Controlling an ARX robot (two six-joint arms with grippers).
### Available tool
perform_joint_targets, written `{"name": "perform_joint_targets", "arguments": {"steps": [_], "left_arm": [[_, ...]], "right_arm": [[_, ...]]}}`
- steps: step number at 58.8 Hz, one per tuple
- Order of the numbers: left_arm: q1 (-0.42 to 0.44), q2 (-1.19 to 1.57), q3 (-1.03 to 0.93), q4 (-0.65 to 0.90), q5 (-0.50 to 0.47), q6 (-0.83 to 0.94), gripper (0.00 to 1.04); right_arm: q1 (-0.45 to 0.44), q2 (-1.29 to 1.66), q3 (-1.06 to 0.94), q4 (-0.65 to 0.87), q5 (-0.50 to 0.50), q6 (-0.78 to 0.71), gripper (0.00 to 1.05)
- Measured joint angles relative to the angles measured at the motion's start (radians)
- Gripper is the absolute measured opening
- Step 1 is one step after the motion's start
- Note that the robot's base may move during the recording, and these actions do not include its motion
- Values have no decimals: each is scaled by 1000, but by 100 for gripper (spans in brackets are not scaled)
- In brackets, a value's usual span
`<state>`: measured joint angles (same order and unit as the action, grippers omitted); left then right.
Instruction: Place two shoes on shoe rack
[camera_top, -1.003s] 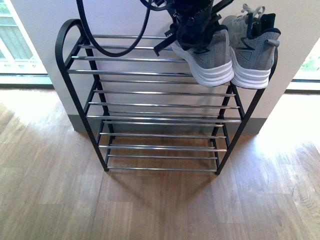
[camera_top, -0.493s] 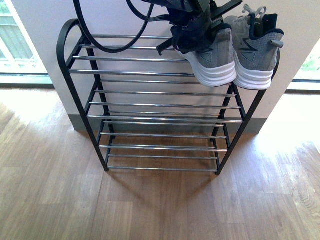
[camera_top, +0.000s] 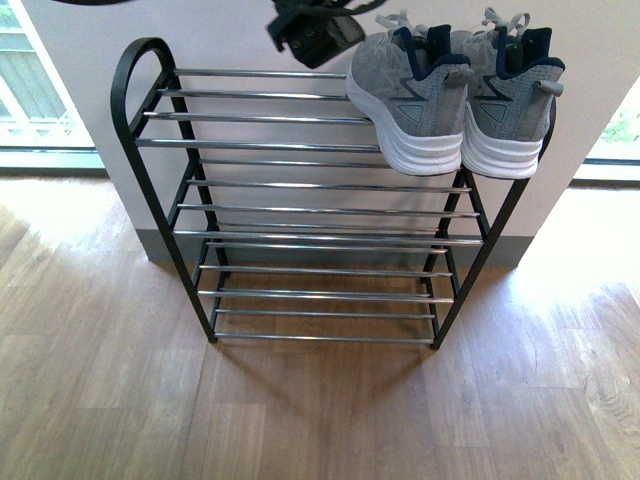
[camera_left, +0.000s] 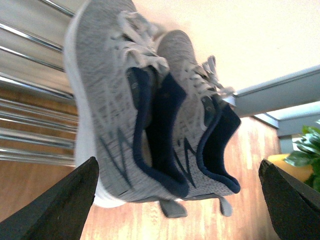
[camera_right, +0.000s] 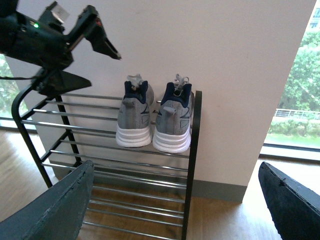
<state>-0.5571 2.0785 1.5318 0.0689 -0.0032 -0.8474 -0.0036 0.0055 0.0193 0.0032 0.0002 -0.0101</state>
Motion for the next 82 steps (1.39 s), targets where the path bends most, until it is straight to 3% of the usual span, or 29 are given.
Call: {"name": "perform_joint_targets", "arguments": {"steps": [7, 10, 12, 14, 18, 28, 34, 49, 67, 76, 82], "left_arm": [[19, -115, -124, 21, -156, 121, 94], [28, -154, -288, 385, -392, 354, 80], [40, -188, -392, 542, -450, 479, 73], [66, -242, -516, 691, -449, 598, 64], [110, -333, -666, 821, -420, 719, 51], [204, -497, -907, 910, -358, 805, 24], [256, -605, -1074, 935, -280, 824, 1], [373, -845, -1298, 924, -173, 834, 1], [443, -1000, -1437, 910, -105, 836, 1], [467, -1102, -1476, 835, -83, 837, 1], [531, -1184, -1488, 771, -7, 837, 1]], "right_arm": [[0, 0, 0, 0, 0, 0, 95], [0, 0, 0, 0, 0, 0, 95], [0, 0, 0, 0, 0, 0, 95], [0, 0, 0, 0, 0, 0, 95], [0, 0, 0, 0, 0, 0, 95], [0, 0, 0, 0, 0, 0, 95], [0, 0, 0, 0, 0, 0, 95], [0, 0, 0, 0, 0, 0, 95], [0, 0, 0, 0, 0, 0, 95], [0, 0, 0, 0, 0, 0, 95], [0, 0, 0, 0, 0, 0, 95]]}}
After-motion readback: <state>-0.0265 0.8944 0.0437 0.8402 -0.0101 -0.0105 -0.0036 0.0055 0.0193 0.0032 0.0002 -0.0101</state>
